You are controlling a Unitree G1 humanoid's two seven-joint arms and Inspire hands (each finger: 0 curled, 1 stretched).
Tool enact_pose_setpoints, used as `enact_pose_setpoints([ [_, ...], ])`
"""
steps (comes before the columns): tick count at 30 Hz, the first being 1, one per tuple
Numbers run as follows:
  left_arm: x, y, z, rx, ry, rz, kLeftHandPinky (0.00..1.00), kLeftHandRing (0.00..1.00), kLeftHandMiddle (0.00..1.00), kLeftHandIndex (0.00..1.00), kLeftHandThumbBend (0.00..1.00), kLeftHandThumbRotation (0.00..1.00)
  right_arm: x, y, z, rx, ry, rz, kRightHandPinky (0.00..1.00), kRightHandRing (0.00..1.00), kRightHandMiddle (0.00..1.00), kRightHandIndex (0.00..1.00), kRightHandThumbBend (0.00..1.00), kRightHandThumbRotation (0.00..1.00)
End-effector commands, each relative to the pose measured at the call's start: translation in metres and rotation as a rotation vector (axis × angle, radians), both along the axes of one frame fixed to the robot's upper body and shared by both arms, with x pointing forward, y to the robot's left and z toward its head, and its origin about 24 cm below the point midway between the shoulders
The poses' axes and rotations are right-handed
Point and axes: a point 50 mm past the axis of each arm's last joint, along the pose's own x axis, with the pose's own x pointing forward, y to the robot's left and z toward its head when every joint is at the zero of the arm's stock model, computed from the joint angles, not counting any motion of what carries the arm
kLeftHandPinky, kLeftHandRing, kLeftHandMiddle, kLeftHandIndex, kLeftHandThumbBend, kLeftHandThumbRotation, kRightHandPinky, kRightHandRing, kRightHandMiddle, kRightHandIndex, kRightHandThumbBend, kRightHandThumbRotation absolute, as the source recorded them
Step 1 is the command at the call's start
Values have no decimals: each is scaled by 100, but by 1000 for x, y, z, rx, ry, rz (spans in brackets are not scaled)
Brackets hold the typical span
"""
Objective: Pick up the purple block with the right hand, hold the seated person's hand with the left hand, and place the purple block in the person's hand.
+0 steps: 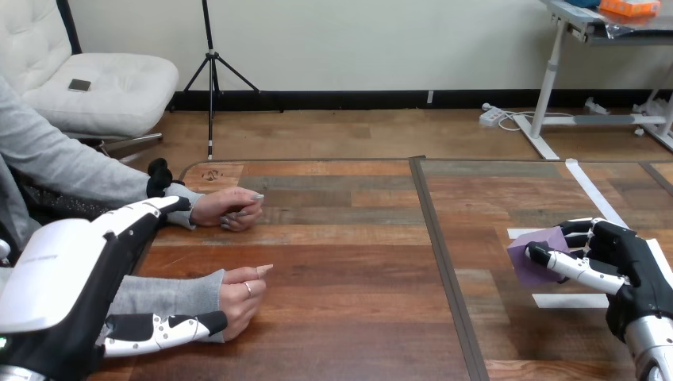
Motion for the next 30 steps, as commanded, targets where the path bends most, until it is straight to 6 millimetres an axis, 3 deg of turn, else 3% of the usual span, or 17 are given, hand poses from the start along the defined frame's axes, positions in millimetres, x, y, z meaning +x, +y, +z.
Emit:
enact_pose_setpoints([
  [1,13,1,11,73,-18,-29,61,81,85,83,100,43,19,-4,28,-21,-110,7,32,37,41,42,89,0],
  [14,33,11,11,169,40,-56,67,83,86,83,100,32,20,-5,31,-18,-118,19,33,37,42,42,87,0],
  [30,56,19,9,266,30,-86,69,79,82,80,100,32,22,-5,34,-51,-120,20,33,37,41,42,89,0],
])
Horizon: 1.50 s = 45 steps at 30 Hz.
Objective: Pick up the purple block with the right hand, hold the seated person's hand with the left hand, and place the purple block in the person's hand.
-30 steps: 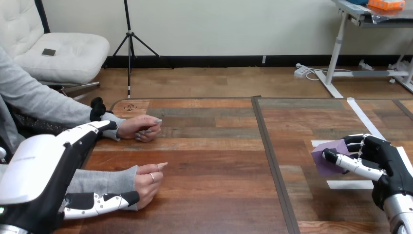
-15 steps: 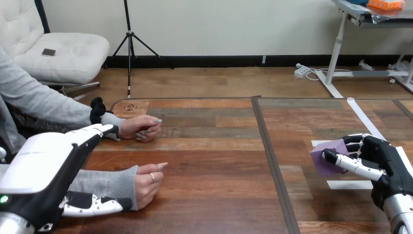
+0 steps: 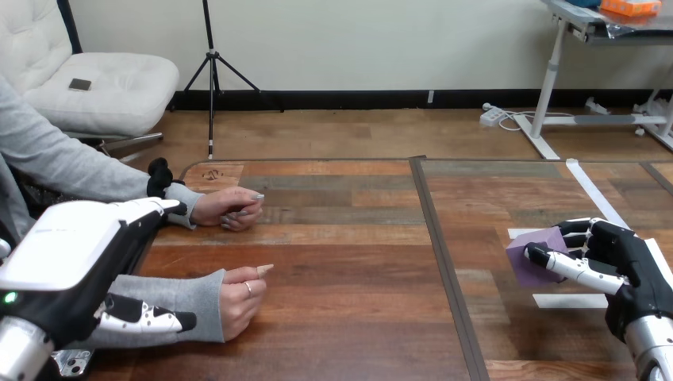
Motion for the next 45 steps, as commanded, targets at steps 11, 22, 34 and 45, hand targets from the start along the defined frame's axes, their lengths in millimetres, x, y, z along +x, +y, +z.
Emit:
enact_pose_setpoints([
  [11,34,3,4,82,-29,-42,67,79,83,80,100,33,24,-5,34,-35,-119,8,32,37,41,42,89,0],
  [22,49,5,-6,131,-13,-54,68,81,84,80,100,35,24,-6,35,-39,-113,10,32,37,41,42,90,0],
  [34,59,0,-10,184,35,-64,69,80,84,80,100,39,23,-8,36,-36,-119,10,31,36,40,41,90,0],
  [45,63,-3,-13,147,100,-82,71,82,85,82,100,39,23,-10,37,-27,-124,15,32,37,41,41,90,0],
])
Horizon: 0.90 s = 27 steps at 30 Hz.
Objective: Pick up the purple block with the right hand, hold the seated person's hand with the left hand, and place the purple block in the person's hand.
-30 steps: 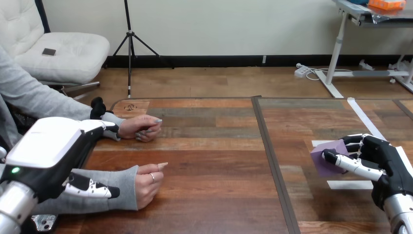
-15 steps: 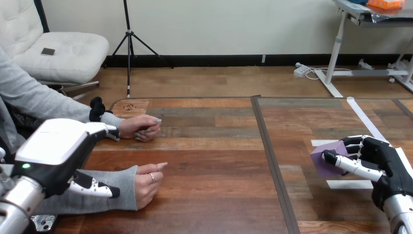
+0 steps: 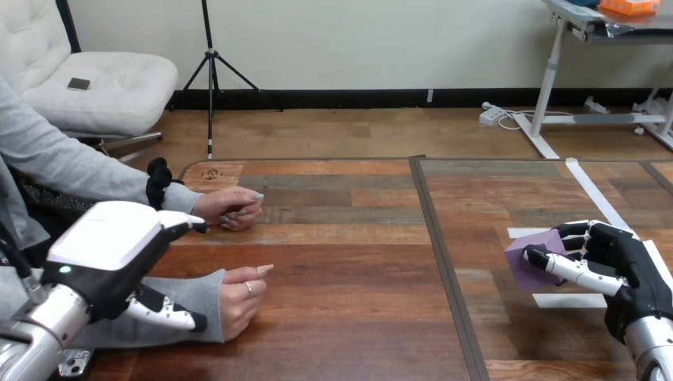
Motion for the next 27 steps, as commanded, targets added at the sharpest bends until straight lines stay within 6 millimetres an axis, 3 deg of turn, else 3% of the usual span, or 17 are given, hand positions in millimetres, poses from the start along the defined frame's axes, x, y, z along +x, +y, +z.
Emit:
enact_pose_setpoints([
  [1,16,-2,20,7,-35,-18,71,82,85,82,100,38,23,-10,38,-37,-137,-3,32,37,41,41,90,0],
  [10,20,-3,18,-28,76,-7,76,85,88,85,100,39,23,-11,39,-52,-136,1,28,33,38,41,91,0],
  [27,23,-7,19,-55,233,28,78,88,90,89,100,40,22,-11,40,-70,-139,3,28,33,38,41,91,0],
])
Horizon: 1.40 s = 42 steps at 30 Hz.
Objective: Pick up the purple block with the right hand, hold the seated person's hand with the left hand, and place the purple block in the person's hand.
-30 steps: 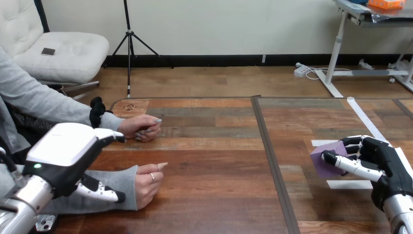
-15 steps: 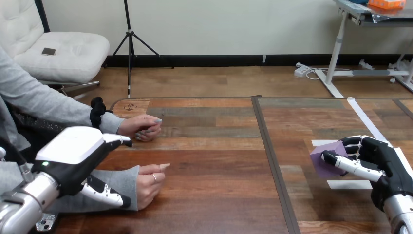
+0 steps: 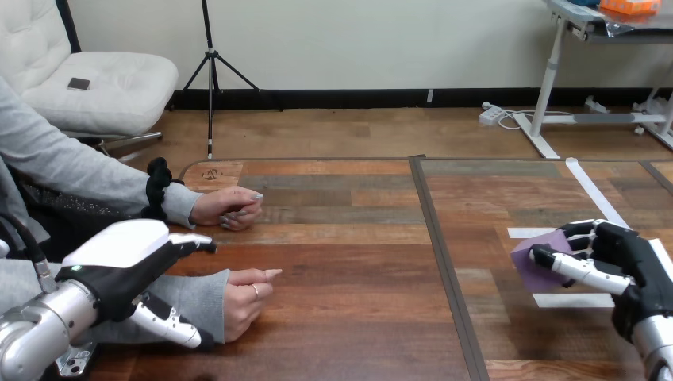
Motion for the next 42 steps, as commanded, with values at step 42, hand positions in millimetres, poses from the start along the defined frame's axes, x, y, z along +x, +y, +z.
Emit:
enact_pose_setpoints([
  [42,15,-9,20,125,-9,3,74,83,84,82,100,16,26,-2,36,-19,-134,14,31,35,40,41,91,0],
])
